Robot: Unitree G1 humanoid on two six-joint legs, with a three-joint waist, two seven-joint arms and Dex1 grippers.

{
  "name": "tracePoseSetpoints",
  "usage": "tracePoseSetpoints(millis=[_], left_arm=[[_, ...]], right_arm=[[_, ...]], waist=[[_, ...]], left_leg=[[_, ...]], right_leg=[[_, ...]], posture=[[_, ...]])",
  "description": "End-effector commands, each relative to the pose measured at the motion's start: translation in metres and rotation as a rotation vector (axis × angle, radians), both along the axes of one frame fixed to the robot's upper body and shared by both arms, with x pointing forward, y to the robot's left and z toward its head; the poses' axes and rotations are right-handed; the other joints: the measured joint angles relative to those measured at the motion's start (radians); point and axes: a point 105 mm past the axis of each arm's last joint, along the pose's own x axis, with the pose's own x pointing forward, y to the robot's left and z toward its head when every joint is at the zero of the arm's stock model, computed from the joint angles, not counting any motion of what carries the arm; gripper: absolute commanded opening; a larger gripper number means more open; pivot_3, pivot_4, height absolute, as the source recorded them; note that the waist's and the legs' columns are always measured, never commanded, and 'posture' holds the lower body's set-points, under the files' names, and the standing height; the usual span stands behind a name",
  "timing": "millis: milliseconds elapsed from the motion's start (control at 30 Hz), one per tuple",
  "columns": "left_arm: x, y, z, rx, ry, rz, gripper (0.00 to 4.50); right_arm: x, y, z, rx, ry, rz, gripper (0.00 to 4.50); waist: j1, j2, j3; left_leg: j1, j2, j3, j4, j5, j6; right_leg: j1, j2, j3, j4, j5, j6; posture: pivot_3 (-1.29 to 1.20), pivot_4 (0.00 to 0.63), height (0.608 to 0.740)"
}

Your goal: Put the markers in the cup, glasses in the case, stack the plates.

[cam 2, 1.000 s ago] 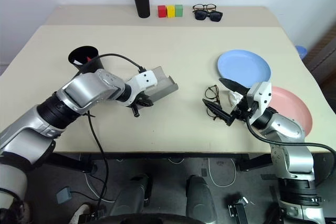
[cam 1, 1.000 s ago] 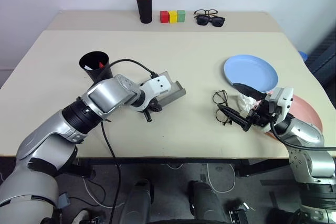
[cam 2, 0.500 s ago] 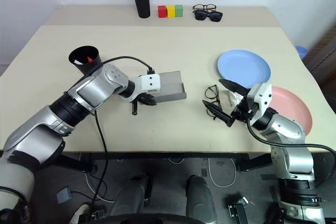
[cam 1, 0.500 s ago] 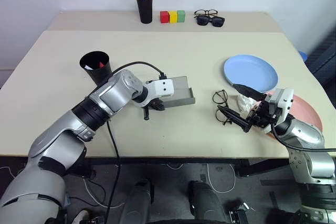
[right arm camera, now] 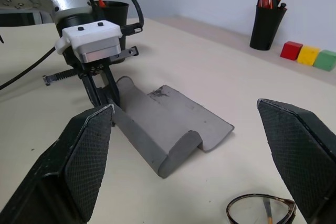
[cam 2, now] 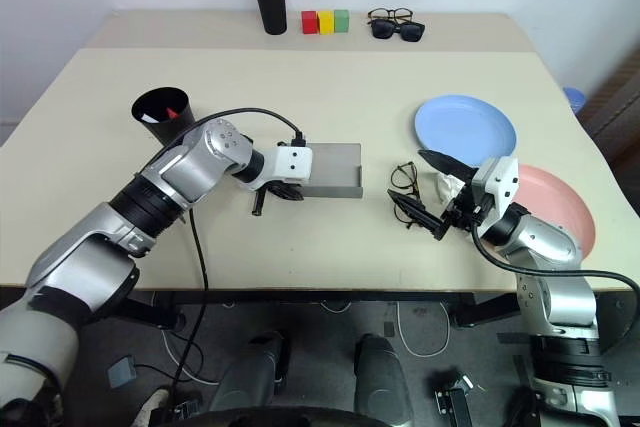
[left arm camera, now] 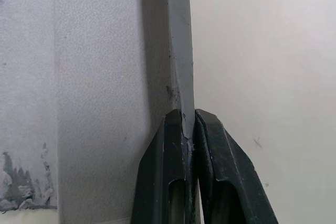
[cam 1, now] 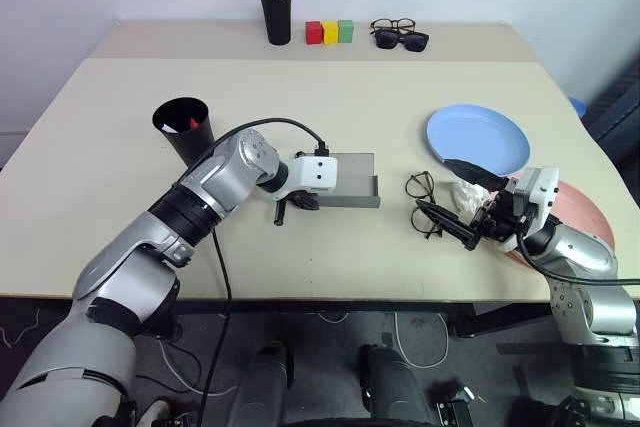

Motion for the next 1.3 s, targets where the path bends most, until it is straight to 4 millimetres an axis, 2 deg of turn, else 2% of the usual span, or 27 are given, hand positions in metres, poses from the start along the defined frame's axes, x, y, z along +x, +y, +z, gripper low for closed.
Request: tracePoseSetpoints(millis=[33, 533, 633, 800, 1000, 1233, 1300], left_arm=[[0.000, -0.010, 0.005, -0.011, -0.011, -0.020, 0.23], [-0.008, -0.026, 0.002, -0.053, 0.016, 0.023, 0.23], [-0.009, -0.027, 0.002, -0.057, 0.019, 0.030, 0.23], [-0.008, -0.026, 0.005, -0.058, 0.013, 0.039, 0.23], [-0.007, -0.024, 0.005, -0.061, 0.014, 0.044, 0.23], [-0.010, -0.017, 0.001, -0.059, 0.033, 0.069, 0.23], [-0.010, -0.014, 0.000, -0.055, 0.039, 0.086, 0.79]], right_arm=[[0.001, -0.006, 0.004, -0.007, 0.045, -0.031, 4.50], [0.001, -0.019, -0.006, -0.003, 0.147, -0.087, 4.50], [-0.006, -0.027, -0.009, -0.036, 0.175, -0.092, 4.50], [-0.023, -0.050, -0.019, -0.188, 0.210, -0.091, 4.50], [-0.038, -0.066, -0.011, -0.237, 0.234, -0.103, 4.50], [-0.045, -0.069, -0.004, -0.229, 0.252, -0.115, 4.50], [-0.046, -0.069, -0.003, -0.223, 0.261, -0.116, 4.50]], waist=[[0.000, 0.000, 0.000], [-0.002, 0.000, 0.000], [-0.001, 0.000, 0.000], [-0.002, 0.000, 0.000], [-0.003, 0.001, 0.000], [-0.004, 0.001, 0.000], [-0.003, 0.001, 0.000]], left_leg=[[0.000, 0.000, 0.000, 0.000, 0.000, 0.000], [0.000, 0.000, 0.000, 0.000, 0.000, 0.000], [0.000, 0.000, 0.000, 0.000, 0.000, 0.000], [0.000, 0.000, 0.000, 0.001, 0.000, 0.000], [0.001, 0.000, 0.000, 0.001, 0.000, 0.000], [0.001, 0.000, 0.000, 0.001, 0.000, 0.000], [0.001, 0.000, 0.000, 0.001, 0.000, 0.000]], right_leg=[[0.000, 0.000, 0.000, 0.000, 0.000, 0.000], [0.000, 0.000, 0.000, 0.001, 0.000, 0.000], [0.000, 0.000, 0.000, 0.001, 0.000, 0.001], [0.000, 0.000, 0.000, 0.001, 0.000, 0.001], [0.000, 0.000, 0.000, 0.001, -0.002, 0.004], [0.000, 0.000, 0.000, 0.001, -0.002, 0.004], [0.000, 0.000, 0.000, 0.001, -0.002, 0.004]], posture=[[0.00, 0.150, 0.740], [0.00, 0.150, 0.740], [0.00, 0.150, 0.740], [0.00, 0.150, 0.740], [0.00, 0.150, 0.740], [0.00, 0.150, 0.740], [0.00, 0.150, 0.740]])
